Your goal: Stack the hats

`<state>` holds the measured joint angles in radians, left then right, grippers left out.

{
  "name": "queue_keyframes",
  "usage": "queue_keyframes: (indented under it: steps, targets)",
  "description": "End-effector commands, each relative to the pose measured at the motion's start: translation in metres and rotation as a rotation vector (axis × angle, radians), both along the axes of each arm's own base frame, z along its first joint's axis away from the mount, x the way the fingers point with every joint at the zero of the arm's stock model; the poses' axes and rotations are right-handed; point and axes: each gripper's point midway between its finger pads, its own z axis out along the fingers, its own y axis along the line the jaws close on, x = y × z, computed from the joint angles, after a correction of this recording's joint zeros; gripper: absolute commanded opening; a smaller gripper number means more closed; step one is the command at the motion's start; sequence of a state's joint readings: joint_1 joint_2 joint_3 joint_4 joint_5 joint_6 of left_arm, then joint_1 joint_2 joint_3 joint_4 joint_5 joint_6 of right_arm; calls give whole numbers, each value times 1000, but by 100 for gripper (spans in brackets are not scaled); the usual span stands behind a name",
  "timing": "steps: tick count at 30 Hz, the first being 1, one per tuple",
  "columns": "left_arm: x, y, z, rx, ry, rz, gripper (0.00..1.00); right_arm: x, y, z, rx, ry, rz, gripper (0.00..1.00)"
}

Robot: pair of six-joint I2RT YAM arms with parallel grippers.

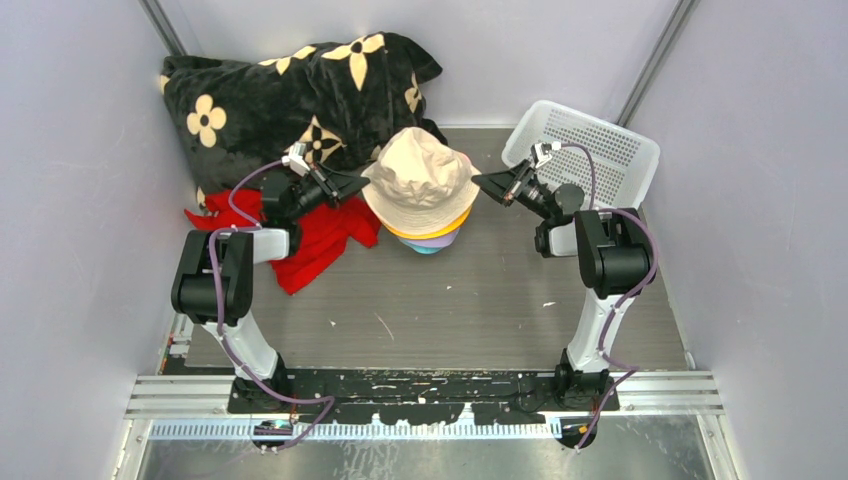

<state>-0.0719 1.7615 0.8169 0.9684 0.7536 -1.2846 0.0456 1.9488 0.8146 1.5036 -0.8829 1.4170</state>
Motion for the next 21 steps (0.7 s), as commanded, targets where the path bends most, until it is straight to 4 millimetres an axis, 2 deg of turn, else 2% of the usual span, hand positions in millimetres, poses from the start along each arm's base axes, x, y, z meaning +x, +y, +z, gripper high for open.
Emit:
queue_keyframes:
  steps: [1, 6, 11, 21]
  targets:
    - [13, 18, 9, -21, -52, 70, 0, 0, -19, 31, 7, -218, -75, 1]
    - [14, 13, 3, -49, -46, 60, 0, 7, -8, 11, 7, -173, -52, 1]
    - [13, -4, -13, -53, -23, 30, 0, 12, 5, -12, 6, -125, -23, 1]
    - [13, -14, -40, -80, 19, 10, 0, 18, 8, -36, -3, -81, -11, 1]
